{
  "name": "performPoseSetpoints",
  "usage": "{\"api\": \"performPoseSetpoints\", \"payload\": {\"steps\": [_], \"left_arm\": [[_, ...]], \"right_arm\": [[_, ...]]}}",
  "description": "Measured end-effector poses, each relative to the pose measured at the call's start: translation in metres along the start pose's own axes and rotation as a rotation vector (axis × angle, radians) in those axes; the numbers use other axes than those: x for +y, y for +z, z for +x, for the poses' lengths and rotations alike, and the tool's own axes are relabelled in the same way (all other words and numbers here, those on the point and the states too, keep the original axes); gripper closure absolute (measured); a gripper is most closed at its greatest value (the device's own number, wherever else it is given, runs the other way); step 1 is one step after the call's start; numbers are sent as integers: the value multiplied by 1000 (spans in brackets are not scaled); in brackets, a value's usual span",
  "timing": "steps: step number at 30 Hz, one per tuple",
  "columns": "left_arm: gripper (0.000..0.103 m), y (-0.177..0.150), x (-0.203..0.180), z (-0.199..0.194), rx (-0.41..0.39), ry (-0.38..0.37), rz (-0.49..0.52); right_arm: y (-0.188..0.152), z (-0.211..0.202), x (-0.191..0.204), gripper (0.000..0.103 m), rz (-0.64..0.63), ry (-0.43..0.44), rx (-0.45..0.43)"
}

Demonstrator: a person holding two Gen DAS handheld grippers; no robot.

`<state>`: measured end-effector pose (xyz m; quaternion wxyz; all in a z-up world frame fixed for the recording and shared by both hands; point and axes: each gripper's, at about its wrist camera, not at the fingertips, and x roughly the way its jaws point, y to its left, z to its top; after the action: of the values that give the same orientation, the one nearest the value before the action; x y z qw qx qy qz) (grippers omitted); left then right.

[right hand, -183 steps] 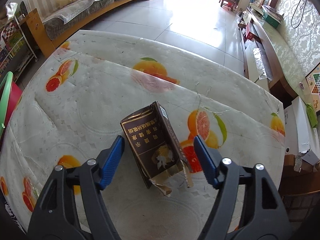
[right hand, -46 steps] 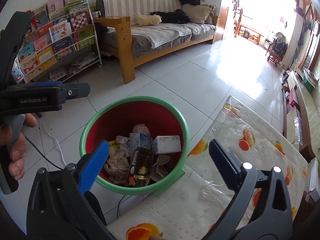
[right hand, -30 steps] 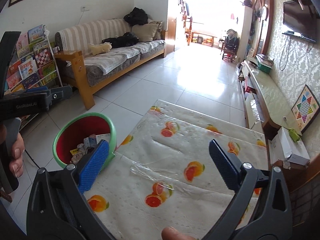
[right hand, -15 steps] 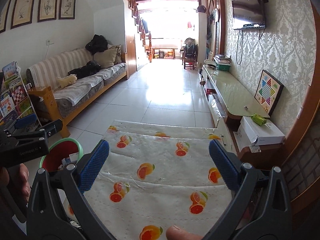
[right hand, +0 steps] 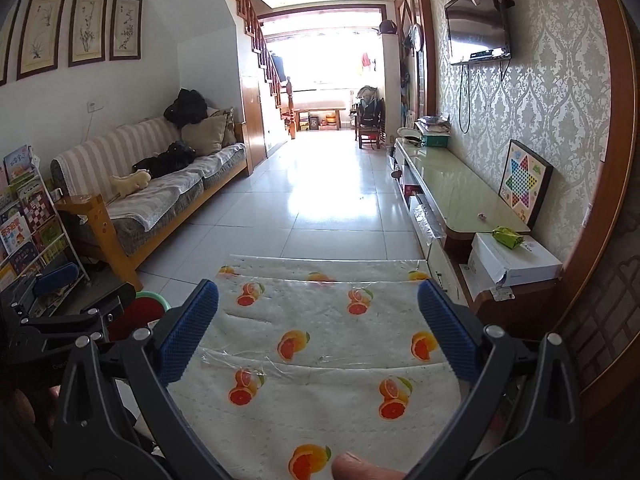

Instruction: Collect trash

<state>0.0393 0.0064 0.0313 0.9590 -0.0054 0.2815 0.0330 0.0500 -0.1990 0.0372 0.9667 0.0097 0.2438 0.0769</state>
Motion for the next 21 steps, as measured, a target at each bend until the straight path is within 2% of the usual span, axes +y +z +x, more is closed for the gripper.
{"api": "performPoseSetpoints", "payload": {"steps": [21], "left_arm": [[8,3,9,-13,-44,18,-36]], "right_arm": [[1,-1,7,5,-27,-19,16]]}}
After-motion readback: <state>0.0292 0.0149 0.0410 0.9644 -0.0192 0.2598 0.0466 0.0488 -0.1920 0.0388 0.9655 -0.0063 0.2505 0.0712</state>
